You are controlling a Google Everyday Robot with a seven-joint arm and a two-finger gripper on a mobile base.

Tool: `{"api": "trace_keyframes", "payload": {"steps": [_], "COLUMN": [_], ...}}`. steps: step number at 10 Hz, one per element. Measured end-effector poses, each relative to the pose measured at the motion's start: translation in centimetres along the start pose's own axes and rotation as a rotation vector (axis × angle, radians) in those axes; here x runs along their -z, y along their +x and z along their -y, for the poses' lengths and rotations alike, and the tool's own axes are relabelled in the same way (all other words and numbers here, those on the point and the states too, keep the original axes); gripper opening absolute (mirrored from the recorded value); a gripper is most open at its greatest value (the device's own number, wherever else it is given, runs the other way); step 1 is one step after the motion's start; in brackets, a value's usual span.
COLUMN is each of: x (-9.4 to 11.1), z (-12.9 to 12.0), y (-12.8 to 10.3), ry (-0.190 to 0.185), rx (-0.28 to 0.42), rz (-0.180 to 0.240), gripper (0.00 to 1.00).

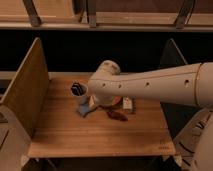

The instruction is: Drag the pepper across the table

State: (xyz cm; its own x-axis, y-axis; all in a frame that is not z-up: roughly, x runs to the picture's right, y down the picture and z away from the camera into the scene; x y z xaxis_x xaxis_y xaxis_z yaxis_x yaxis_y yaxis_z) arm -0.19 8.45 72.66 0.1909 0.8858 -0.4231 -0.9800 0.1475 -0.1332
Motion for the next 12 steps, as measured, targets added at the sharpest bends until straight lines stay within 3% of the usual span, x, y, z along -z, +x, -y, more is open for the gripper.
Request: {"api": "trace_keyframes", "payload": {"steps": [2, 4, 6, 10, 12], "x": [-1.6, -3.0, -4.8, -6.3, -6.4], "z": [2.5, 4.2, 4.9, 3.0, 2.7], "y": [0.4, 0.6, 1.2, 2.7, 2.9], "ry": [-0.002, -0.03, -0.096, -0.259, -0.278], "rx": [0.004, -0.009, 0.021, 0.173, 0.192], "rz": [-0.03, -0.058, -0.095, -0.142, -0.145], "gripper": [0.65, 0.65, 0.65, 0.65, 0.65]}}
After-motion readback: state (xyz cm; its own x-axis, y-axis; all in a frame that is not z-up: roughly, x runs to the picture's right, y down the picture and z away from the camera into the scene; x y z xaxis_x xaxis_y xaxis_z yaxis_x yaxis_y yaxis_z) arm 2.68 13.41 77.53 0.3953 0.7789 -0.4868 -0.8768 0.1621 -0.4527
